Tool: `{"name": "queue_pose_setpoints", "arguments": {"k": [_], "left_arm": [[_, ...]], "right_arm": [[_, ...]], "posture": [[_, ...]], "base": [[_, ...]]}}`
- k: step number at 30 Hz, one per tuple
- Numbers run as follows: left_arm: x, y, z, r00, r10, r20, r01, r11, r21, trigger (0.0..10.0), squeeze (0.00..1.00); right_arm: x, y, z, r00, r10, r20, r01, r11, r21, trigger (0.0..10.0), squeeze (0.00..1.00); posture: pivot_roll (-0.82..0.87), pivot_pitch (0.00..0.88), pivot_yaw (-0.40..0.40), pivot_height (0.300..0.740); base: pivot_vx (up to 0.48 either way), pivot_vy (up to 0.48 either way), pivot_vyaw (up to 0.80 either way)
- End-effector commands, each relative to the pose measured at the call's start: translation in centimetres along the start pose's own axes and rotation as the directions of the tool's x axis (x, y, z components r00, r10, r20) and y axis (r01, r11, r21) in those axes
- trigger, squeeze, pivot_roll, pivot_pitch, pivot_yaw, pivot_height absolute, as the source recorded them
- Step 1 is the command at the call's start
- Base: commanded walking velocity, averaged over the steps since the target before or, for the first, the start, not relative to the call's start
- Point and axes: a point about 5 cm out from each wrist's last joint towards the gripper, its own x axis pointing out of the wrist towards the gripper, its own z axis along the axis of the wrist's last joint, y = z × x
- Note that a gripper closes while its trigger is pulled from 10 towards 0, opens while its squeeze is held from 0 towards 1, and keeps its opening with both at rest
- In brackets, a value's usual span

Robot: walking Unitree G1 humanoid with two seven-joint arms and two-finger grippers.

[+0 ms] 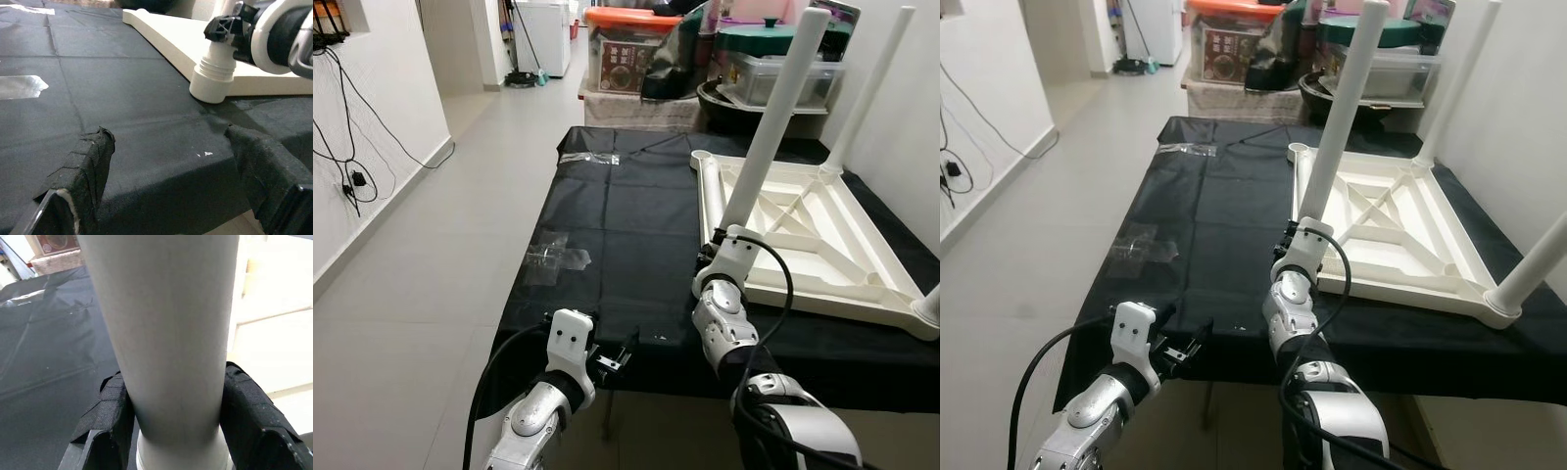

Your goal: Building children table

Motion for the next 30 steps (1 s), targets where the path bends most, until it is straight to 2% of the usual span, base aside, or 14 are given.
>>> {"name": "queue_pose_setpoints", "arguments": {"k": [1,2,3,4,10,11,20,22,23,24,27,28,29,30], "left_arm": [[-0.1,0.0,-0.3,1.0,0.003,-0.008,-0.003,1.0,0.007,10.0,0.0],[-0.1,0.0,-0.3,1.0,0.004,-0.008,-0.004,1.0,0.007,10.0,0.0],[-0.1,0.0,-0.3,1.0,0.004,-0.008,-0.004,1.0,0.007,10.0,0.0],[-0.1,0.0,-0.3,1.0,0.004,-0.008,-0.004,1.0,0.006,10.0,0.0],[-0.1,0.0,-0.3,1.0,0.003,-0.008,-0.003,1.0,0.006,10.0,0.0],[-0.1,0.0,-0.2,1.0,0.002,-0.009,-0.002,1.0,0.005,10.0,0.0],[-0.1,0.0,-0.2,1.0,0.002,-0.008,-0.002,1.0,0.005,10.0,0.0],[0.0,-0.1,-0.2,1.0,0.003,-0.008,-0.003,1.0,0.006,10.0,0.0],[0.0,-0.1,-0.2,1.0,0.004,-0.006,-0.004,1.0,0.007,10.0,0.0],[0.0,-0.1,-0.2,1.0,0.004,-0.006,-0.004,1.0,0.007,10.0,0.0],[0.0,-0.2,-0.1,1.0,0.004,-0.004,-0.004,1.0,0.009,10.0,0.0],[0.0,-0.2,-0.1,1.0,0.004,-0.004,-0.004,1.0,0.009,10.0,0.0],[-0.1,-0.2,-0.1,1.0,0.005,-0.004,-0.005,1.0,0.009,10.0,0.0],[-0.1,-0.2,-0.1,1.0,0.005,-0.004,-0.005,1.0,0.009,10.0,0.0]], "right_arm": [[0.3,0.7,2.0,0.995,0.035,0.091,-0.035,0.999,0.007,10.0,0.0],[0.5,0.4,2.3,0.994,0.031,0.104,-0.031,1.0,-0.004,10.0,0.87],[0.5,0.4,2.3,0.994,0.031,0.104,-0.031,1.0,-0.004,10.0,0.87],[0.5,0.2,2.5,0.992,0.043,0.118,-0.041,0.999,-0.018,10.0,1.0],[0.4,0.1,2.8,0.986,0.056,0.159,-0.05,0.998,-0.042,10.0,1.0],[0.4,0.4,2.9,0.982,0.088,0.166,-0.083,0.996,-0.035,10.0,0.0],[0.6,1.4,3.5,0.953,0.258,0.156,-0.261,0.965,-0.005,10.0,0.0],[0.9,1.4,3.9,0.912,0.388,0.133,-0.391,0.92,-0.005,10.0,0.0],[1.1,1.3,4.4,0.803,0.59,0.081,-0.592,0.806,-0.004,10.0,0.0],[1.1,1.3,4.4,0.803,0.59,0.081,-0.592,0.806,-0.004,10.0,0.0],[0.9,1.4,4.4,0.659,0.752,-0.022,-0.752,0.658,-0.037,10.0,0.0],[0.9,1.4,4.4,0.659,0.752,-0.022,-0.752,0.658,-0.037,10.0,0.0],[0.5,1.9,4.4,0.582,0.811,-0.059,-0.813,0.58,-0.042,10.0,0.0],[0.5,1.9,4.4,0.582,0.811,-0.059,-0.813,0.58,-0.042,10.0,0.0]], "posture": [[0.15,0.0,-0.081,0.74],[0.14,0.0,-0.081,0.74],[0.14,0.0,-0.081,0.74],[0.14,0.0,-0.081,0.74],[0.14,0.0,-0.078,0.74],[0.15,0.0,-0.077,0.74],[0.15,0.0,-0.079,0.74],[0.16,0.0,-0.09,0.74],[0.16,0.0,-0.092,0.74],[0.16,0.0,-0.092,0.74],[0.18,0.0,-0.099,0.74],[0.18,0.0,-0.099,0.74],[0.18,0.0,-0.098,0.74],[0.18,0.0,-0.098,0.74]], "base": [[0.0,0.0,0.0],[0.0,0.0,0.0],[0.0,0.0,0.0],[0.0,0.0,0.0],[0.0,0.0,0.0],[0.0,0.0,0.0],[0.0,0.0,0.0],[0.0,0.0,0.0],[0.0,0.0,0.0],[0.0,0.0,0.0],[0.0,0.0,0.0],[0.0,0.0,0.0],[0.0,0.0,0.0],[0.0,0.0,0.0]]}}
